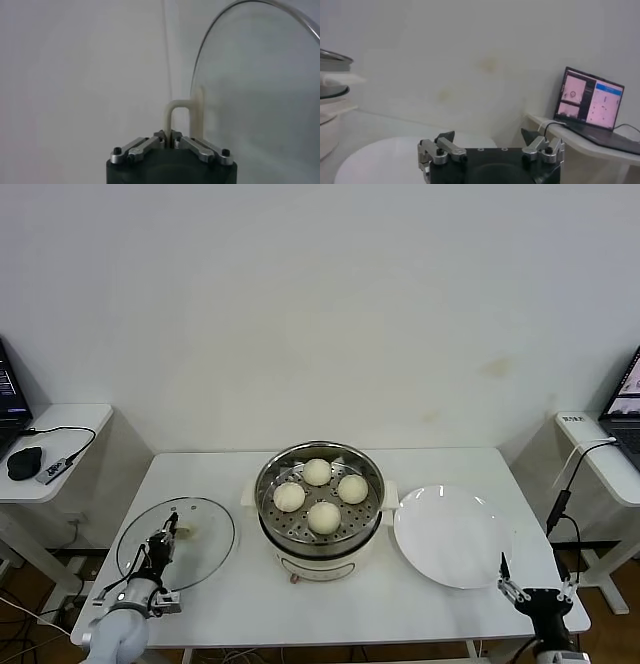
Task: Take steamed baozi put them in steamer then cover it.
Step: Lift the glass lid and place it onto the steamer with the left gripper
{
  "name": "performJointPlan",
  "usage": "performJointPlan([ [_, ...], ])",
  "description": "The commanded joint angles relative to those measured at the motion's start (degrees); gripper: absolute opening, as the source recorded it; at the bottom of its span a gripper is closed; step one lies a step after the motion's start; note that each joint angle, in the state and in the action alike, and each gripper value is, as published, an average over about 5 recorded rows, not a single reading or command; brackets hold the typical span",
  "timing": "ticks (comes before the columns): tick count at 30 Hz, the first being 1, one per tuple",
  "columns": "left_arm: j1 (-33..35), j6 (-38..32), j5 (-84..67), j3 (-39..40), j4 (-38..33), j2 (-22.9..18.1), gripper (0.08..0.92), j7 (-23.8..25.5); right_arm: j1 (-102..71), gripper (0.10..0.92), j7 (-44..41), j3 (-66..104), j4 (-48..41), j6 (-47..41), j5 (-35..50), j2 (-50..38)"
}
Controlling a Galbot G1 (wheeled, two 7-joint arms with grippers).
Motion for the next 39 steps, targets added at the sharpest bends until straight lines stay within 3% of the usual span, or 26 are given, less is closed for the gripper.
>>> performJointPlan([
  [1, 11.3, 2.7, 0.8, -6.9, -18.0, -0.7, 0.132, -1.2, 0.3, 0.823, -0.3, -1.1, 0.1, 0.6, -1.7, 0.0],
  [13, 19.4, 14.6, -12.8, -10.6, -37.9, 3.7, 0.132, 13.3, 1.4, 0.823, -1.4, -2.7, -0.4, 1.1, -4.2, -0.5],
  [20, 17.7, 19.9, -18.1, -3.2, -48.0, 7.1, 0.132, 14.5, 2.0, 0.823, -1.3, -3.4, -1.9, 2.0, -6.1, -0.5],
  [25, 11.0, 23.8, -17.6, 7.0, -47.5, 10.1, 0.132, 14.1, 2.8, 0.823, -1.3, -4.5, -2.6, 1.9, -7.2, 0.1],
  [29, 3.2, 26.8, -12.5, 16.4, -44.3, 10.1, 0.132, 16.3, 3.6, 0.823, -1.1, -5.1, -3.1, 1.8, -9.1, 0.9],
  [39, -13.2, 34.1, 4.1, 31.8, -37.8, 0.5, 0.132, 29.1, 5.0, 0.823, 0.9, -4.8, -4.8, 2.4, -14.8, 2.4],
])
